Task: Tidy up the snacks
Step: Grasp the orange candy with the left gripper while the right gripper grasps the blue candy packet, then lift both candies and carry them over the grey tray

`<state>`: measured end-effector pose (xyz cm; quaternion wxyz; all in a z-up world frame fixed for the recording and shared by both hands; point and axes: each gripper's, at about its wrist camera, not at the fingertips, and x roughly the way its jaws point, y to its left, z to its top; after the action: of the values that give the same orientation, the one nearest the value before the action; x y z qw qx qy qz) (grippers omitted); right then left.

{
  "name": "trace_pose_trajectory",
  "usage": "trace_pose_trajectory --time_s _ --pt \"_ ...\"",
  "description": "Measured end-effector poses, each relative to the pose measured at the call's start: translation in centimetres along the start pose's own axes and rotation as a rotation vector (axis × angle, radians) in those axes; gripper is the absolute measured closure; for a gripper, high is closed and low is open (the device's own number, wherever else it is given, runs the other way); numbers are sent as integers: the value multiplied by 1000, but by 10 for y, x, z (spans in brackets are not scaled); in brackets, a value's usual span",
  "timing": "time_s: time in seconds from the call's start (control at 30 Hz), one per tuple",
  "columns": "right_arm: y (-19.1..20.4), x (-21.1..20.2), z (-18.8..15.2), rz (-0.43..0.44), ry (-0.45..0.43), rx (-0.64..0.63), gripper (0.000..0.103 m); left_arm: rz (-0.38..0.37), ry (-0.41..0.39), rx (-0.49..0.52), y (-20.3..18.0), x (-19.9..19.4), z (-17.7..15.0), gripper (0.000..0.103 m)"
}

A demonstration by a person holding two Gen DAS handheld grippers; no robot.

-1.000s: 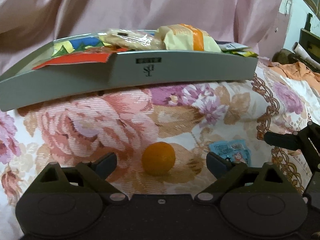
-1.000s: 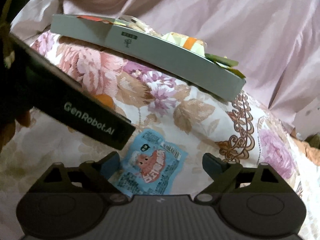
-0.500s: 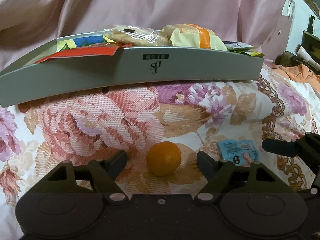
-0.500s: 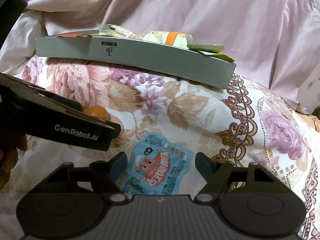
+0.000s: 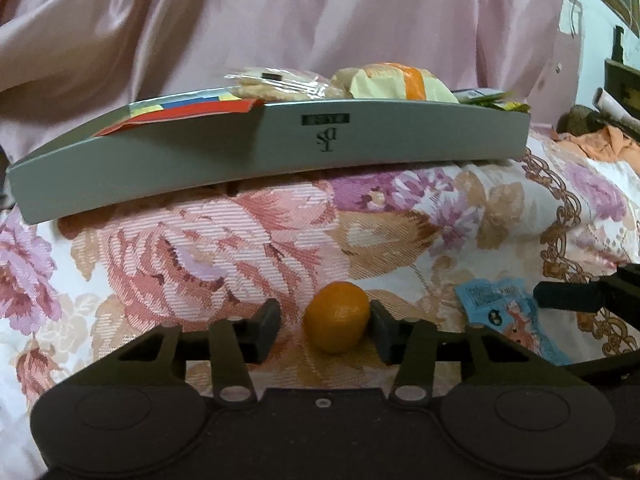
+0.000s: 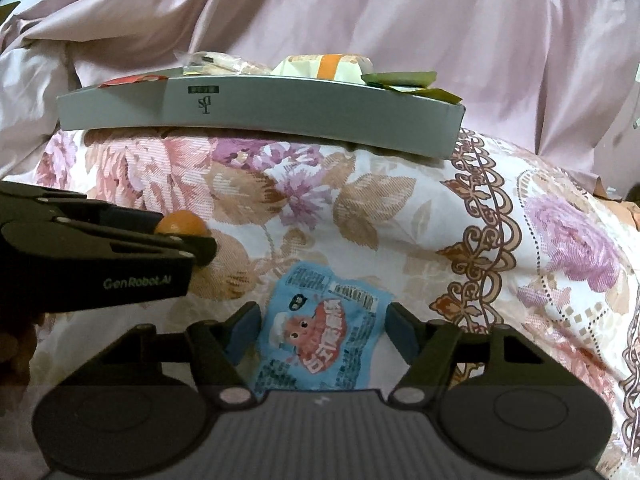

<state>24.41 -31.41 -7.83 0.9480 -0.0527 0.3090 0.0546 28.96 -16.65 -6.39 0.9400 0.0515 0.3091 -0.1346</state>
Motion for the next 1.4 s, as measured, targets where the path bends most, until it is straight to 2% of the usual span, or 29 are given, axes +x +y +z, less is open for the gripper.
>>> trace_pose_trajectory --time_s 0.1,0.23,0.37,0.6,0.77,1.13,1.23,1.4 --pt "-1 0 0 3 2 19 32 -2 -10 0 0 -1 -1 57" --pt "-5 0 1 13 8 82 32 -15 -19 7 -3 -3 -2 67" --pt "-9 0 -2 22 8 145 32 -25 -21 7 -2 -5 -6 68" --pt "-7 -1 -3 42 1 174 35 -40 -3 -7 4 -17 -12 68" --pt "2 -4 -5 88 7 163 36 -30 29 -17 17 -32 -19 68" --pt "28 -17 -8 158 11 72 36 45 79 -128 45 -73 -53 68" --pt "34 -23 -12 159 12 37 34 51 83 -126 43 -81 -58 68" --pt "33 -30 -20 150 32 54 30 45 93 -140 38 -92 -65 68"
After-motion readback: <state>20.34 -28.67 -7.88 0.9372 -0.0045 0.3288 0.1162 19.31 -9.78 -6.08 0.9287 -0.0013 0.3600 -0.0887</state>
